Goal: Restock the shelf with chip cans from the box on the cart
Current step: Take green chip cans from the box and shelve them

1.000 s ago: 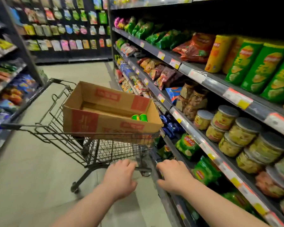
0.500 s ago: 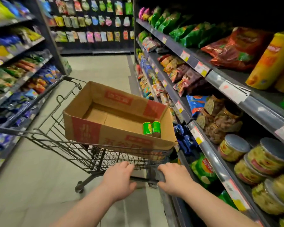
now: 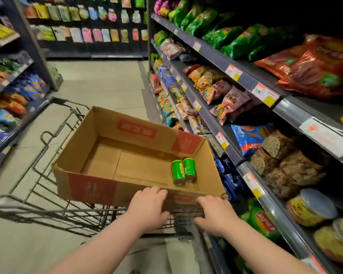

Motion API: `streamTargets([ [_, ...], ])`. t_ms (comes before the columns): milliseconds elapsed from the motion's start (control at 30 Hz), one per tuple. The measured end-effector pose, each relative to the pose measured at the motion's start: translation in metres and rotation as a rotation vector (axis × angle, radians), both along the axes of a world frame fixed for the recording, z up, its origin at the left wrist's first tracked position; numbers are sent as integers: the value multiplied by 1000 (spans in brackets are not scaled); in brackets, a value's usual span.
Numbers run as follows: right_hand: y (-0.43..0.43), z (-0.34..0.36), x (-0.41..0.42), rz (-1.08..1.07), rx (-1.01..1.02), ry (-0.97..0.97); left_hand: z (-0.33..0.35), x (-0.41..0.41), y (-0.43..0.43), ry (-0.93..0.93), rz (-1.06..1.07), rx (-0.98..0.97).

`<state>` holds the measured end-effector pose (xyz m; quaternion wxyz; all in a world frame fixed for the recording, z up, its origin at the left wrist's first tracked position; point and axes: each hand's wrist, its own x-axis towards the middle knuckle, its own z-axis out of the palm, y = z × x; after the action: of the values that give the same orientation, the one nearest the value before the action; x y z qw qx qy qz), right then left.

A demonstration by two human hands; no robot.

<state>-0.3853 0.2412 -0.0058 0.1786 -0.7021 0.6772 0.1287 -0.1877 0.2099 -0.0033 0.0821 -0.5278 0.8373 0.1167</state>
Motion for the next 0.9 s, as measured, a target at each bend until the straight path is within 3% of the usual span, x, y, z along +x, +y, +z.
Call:
streamTargets([
  [367, -83, -17, 47, -178, 69, -10, -16, 62, -115, 37, -82, 95],
  [900, -191, -65, 4, -234, 218, 31, -62, 35, -202, -69, -77, 224],
])
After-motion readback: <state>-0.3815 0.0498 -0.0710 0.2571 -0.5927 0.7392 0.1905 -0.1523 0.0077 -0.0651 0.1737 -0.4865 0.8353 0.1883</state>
